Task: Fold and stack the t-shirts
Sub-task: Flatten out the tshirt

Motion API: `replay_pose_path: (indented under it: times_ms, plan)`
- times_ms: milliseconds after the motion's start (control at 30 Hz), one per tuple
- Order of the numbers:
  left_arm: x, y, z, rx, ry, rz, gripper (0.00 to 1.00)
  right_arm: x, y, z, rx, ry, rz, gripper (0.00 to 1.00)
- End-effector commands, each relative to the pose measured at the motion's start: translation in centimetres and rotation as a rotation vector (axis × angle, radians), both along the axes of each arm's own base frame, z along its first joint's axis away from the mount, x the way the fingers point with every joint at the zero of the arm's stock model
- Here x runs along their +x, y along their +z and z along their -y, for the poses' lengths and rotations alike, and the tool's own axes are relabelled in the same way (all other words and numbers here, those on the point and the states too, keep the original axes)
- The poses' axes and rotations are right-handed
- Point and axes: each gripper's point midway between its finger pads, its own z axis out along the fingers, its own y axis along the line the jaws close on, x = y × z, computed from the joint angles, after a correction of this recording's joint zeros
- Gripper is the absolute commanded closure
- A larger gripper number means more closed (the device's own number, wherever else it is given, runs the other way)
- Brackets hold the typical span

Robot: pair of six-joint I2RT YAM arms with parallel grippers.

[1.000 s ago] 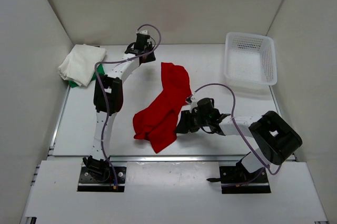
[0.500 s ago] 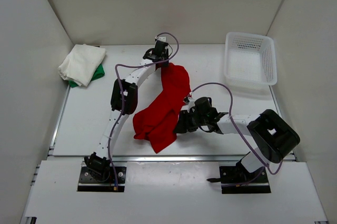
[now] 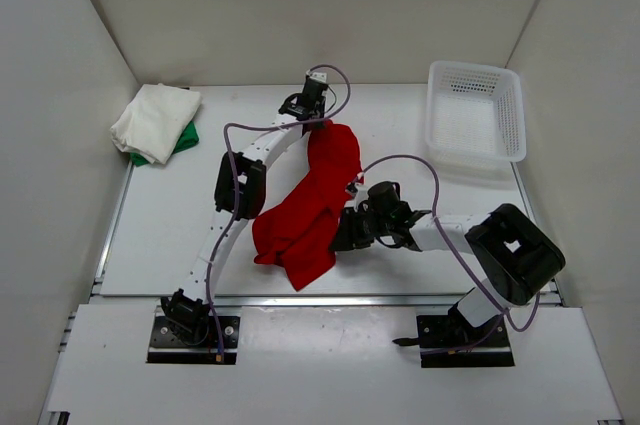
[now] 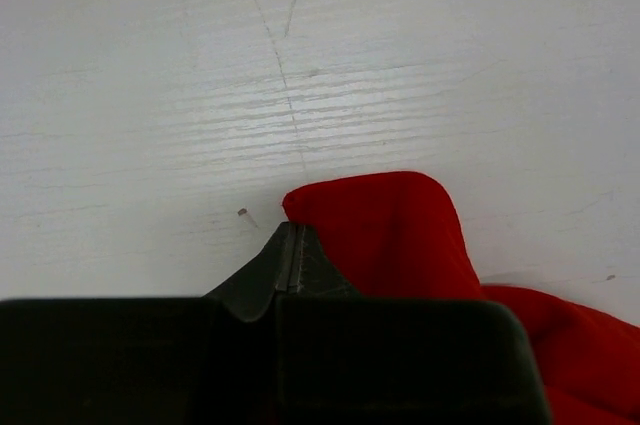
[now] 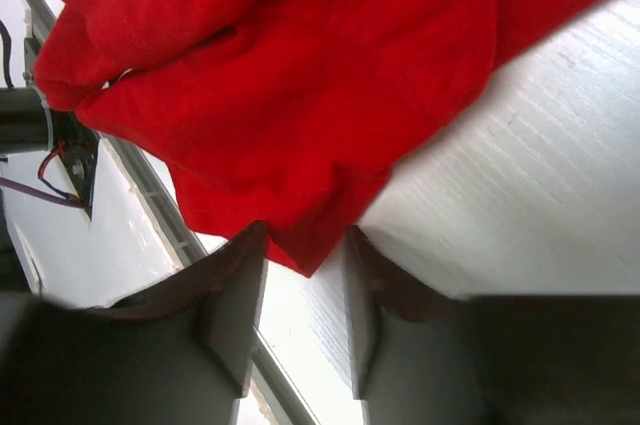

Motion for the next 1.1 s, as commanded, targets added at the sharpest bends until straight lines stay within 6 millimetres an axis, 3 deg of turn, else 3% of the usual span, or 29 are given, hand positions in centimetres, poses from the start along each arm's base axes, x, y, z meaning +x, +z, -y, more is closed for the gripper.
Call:
replay_pose_path:
  times_ms: [0, 67, 167, 233, 267, 333, 500, 567, 600, 633, 667, 700, 733, 767, 800, 833, 867, 933, 967, 1000, 1033, 1067]
  plan:
    - [0.7, 3.0, -0.3, -0.067, 0.016, 0.023, 1.0, 1.5, 1.4, -0.6, 0.034, 0.004, 0.062, 0.68]
    - [1.2, 4.0, -1.7, -0.114, 0.038, 0.013, 1.0, 1.6, 1.3, -0.6, 0.033, -0.001, 0.059, 0.85]
    - [1.8, 7.1, -2.5, -0.19, 0.042, 0.035, 1.0, 1.9, 1.5, -0.2, 0.022, -0.011, 0.07, 0.99]
    - [1.9, 9.6, -3.7, -0.252, 0.052, 0.042, 1.0, 2.6, 2.2, 0.2, 0.017, -0.032, 0.099, 1.0]
    - [2.1, 11.0, -5.4, -0.265, 0.072, 0.056, 1.0, 2.8, 3.0, 0.5, 0.024, -0.043, 0.111, 1.0]
    - [1.7, 13.0, -6.4, -0.303, 0.072, 0.071, 1.0, 3.7, 4.1, 1.2, 0.022, -0.074, 0.144, 1.0]
    - [0.6, 18.9, -10.8, -0.423, 0.111, 0.19, 1.0, 8.7, 8.9, 3.6, 0.033, -0.2, 0.25, 1.0]
    - [-0.2, 21.9, -12.4, -0.472, 0.126, 0.229, 1.0, 12.9, 13.2, 3.6, 0.057, -0.237, 0.335, 0.99]
    - [-0.5, 23.0, -12.9, -0.482, 0.127, 0.239, 1.0, 15.6, 17.1, 3.7, 0.064, -0.247, 0.436, 1.0]
    - [-0.4, 24.6, -13.6, -0.495, 0.132, 0.251, 1.0, 17.4, 16.2, 4.7, -0.01, -0.284, 0.413, 1.0]
    - [-0.3, 27.5, -13.4, -0.535, 0.112, 0.289, 1.0, 20.7, 20.4, 4.2, -0.019, -0.281, 0.524, 1.0]
    - [-0.2, 28.3, -14.3, -0.561, 0.125, 0.284, 1.0, 23.3, 26.2, 5.0, -0.043, -0.316, 0.641, 1.0]
    - [-0.1, 31.0, -14.8, -0.625, 0.111, 0.316, 1.0, 24.8, 25.7, 5.6, -0.097, -0.326, 0.601, 0.99]
    - [-0.6, 34.1, -14.7, -0.683, 0.097, 0.357, 1.0, 27.8, 31.6, 6.1, -0.088, -0.364, 0.736, 1.0]
    - [-0.9, 36.2, -15.8, -0.712, 0.089, 0.389, 1.0, 27.8, 39.3, 7.2, -0.072, -0.393, 0.868, 1.0]
    - [-1.1, 37.8, -16.5, -0.757, 0.077, 0.412, 1.0, 28.8, 38.6, 7.5, -0.117, -0.391, 0.828, 1.0]
    - [-2.0, 39.3, -17.2, -0.799, 0.074, 0.42, 1.0, 28.5, 45.0, 7.9, -0.066, -0.419, 0.977, 1.0]
    - [-3.2, 42.3, -20.8, -0.857, 0.078, 0.496, 1.0, 25.9, 49.2, 9.0, -0.006, -0.433, 1.091, 1.0]
    - [-4.5, 42.6, -21.2, -0.893, 0.07, 0.484, 1.0, 24.0, 49.8, 9.8, 0.01, -0.443, 1.12, 1.0]
    - [-5.3, 43.3, -23.0, -0.898, 0.082, 0.52, 1.0, 24.3, 46.6, 9.8, -0.039, -0.438, 1.077, 1.0]
    - [-5.9, 43.8, -24.3, -0.901, 0.095, 0.538, 1.0, 21.7, 48.9, 10.7, -0.02, -0.45, 1.142, 0.99]
    - [-6.7, 43.4, -24.8, -0.89, 0.109, 0.535, 1.0, 20.2, 48.3, 11.2, -0.039, -0.45, 1.144, 1.0]
